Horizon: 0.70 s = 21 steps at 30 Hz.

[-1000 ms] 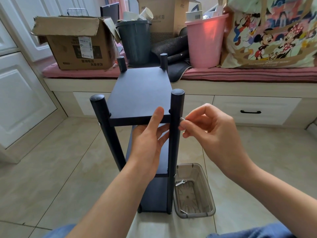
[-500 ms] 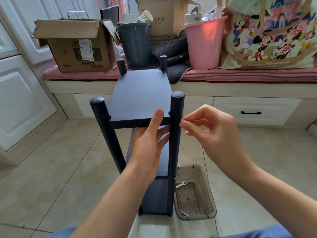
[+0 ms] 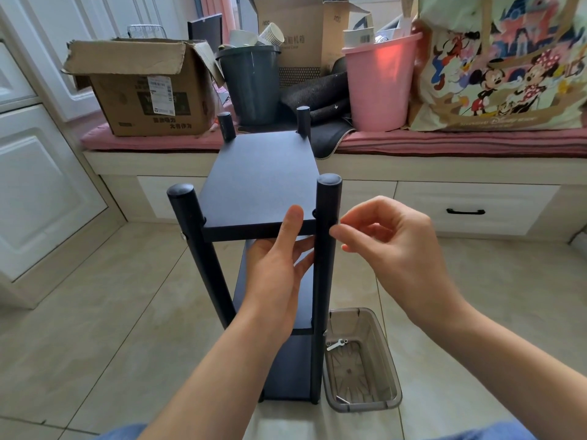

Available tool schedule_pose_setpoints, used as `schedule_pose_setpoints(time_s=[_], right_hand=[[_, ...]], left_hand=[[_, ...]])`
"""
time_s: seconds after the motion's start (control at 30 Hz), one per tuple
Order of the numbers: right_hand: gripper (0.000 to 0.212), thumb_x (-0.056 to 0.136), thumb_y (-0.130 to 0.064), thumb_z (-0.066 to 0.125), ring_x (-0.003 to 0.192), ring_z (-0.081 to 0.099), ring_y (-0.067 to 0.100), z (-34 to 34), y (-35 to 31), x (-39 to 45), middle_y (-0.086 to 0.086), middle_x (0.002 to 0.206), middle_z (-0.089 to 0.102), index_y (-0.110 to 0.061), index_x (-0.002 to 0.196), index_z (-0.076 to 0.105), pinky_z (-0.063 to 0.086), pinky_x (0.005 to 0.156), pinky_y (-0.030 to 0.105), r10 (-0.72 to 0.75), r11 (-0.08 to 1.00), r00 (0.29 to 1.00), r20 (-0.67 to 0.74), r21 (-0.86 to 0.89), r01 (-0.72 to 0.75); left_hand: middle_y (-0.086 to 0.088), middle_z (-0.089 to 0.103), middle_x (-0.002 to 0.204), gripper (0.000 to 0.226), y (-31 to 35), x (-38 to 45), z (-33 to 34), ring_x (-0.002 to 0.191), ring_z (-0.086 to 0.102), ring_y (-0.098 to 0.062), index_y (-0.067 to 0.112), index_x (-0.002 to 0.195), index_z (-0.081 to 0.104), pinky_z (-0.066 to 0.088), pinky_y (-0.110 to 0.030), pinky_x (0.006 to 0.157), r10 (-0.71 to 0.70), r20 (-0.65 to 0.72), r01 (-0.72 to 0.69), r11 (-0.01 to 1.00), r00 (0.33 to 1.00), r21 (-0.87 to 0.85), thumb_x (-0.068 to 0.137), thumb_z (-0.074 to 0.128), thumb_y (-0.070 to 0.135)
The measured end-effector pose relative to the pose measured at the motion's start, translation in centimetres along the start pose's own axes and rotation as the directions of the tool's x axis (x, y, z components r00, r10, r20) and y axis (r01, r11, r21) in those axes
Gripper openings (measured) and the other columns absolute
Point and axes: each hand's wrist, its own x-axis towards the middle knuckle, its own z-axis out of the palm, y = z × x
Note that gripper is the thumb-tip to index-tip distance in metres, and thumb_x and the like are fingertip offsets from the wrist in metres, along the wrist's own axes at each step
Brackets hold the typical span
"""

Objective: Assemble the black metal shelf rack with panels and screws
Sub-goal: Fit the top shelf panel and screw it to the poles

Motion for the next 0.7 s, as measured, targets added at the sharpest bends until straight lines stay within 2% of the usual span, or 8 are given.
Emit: schedule_pose_setpoints(time_s=[0.13, 0.23, 0.4, 0.5, 0.6, 0.7], right_hand=[[0.014, 0.078, -0.022, 0.082, 0.069, 0.070, 0.022, -0.01, -0.02, -0.07, 0.001, 0.072, 0.071, -0.019, 0.076, 0.069, 0.058, 0.071, 0.049, 0.025, 0.999, 1.000, -0.012, -0.020, -0.025], [0.013, 0.081, -0.019, 0.081, 0.069, 0.070, 0.020, -0.12, -0.10, -0.17, -0.002, 0.073, 0.071, -0.019, 0.077, 0.069, 0.059, 0.072, 0.047, 0.024, 0.999, 1.000, 0.007, -0.027, -0.024], [0.012, 0.080, -0.018, 0.080, 0.073, 0.071, 0.018, -0.11, -0.23, -0.24, -0.003, 0.075, 0.072, -0.021, 0.077, 0.069, 0.060, 0.077, 0.043, 0.025, 0.999, 1.000, 0.006, -0.035, -0.025], [0.012, 0.080, -0.018, 0.081, 0.072, 0.071, 0.017, -0.07, -0.36, -0.26, -0.003, 0.075, 0.073, -0.020, 0.077, 0.069, 0.060, 0.075, 0.039, 0.023, 0.999, 1.000, 0.001, -0.036, -0.023], [0.012, 0.080, -0.017, 0.081, 0.072, 0.071, 0.017, 0.03, -0.48, -0.23, -0.002, 0.075, 0.072, -0.019, 0.077, 0.069, 0.060, 0.073, 0.037, 0.019, 0.999, 1.000, -0.005, -0.036, -0.020], [0.012, 0.080, -0.017, 0.081, 0.071, 0.071, 0.016, 0.10, -0.58, -0.22, -0.002, 0.075, 0.072, -0.019, 0.077, 0.069, 0.059, 0.073, 0.036, 0.017, 0.999, 1.000, -0.013, -0.048, -0.018]], left_hand=[[0.010, 0.076, 0.089, 0.072, -0.03, -0.08, 0.12, 0.093, 0.075, -0.021, 0.017, 0.119, 0.061, 0.058, -0.041, 0.089, -0.003, -0.016, 0.003, 1.000, 1.000, -0.005, 0.059, 0.072, 0.057], [0.009, 0.076, 0.091, 0.081, 0.01, -0.22, 0.23, 0.095, 0.075, -0.024, 0.014, 0.126, 0.059, 0.058, -0.041, 0.090, 0.004, -0.021, -0.004, 1.000, 1.000, -0.013, 0.060, 0.072, 0.058], [0.012, 0.075, 0.090, 0.079, 0.07, -0.17, 0.28, 0.094, 0.075, -0.025, 0.016, 0.125, 0.061, 0.059, -0.041, 0.088, 0.016, -0.030, -0.016, 1.000, 0.999, -0.012, 0.059, 0.073, 0.058], [0.010, 0.076, 0.093, 0.068, 0.05, -0.16, 0.17, 0.094, 0.075, -0.025, 0.016, 0.123, 0.062, 0.060, -0.038, 0.085, 0.011, -0.023, -0.011, 1.000, 1.000, -0.008, 0.066, 0.073, 0.052], [0.008, 0.076, 0.091, 0.048, 0.01, -0.05, -0.06, 0.092, 0.075, -0.024, 0.018, 0.111, 0.063, 0.060, -0.033, 0.080, 0.003, -0.002, -0.003, 1.000, 1.000, -0.009, 0.074, 0.071, 0.047], [0.010, 0.076, 0.088, 0.044, 0.02, -0.05, -0.11, 0.092, 0.076, -0.023, 0.021, 0.107, 0.064, 0.061, -0.028, 0.075, 0.008, 0.012, -0.008, 1.000, 1.000, -0.003, 0.073, 0.070, 0.048]])
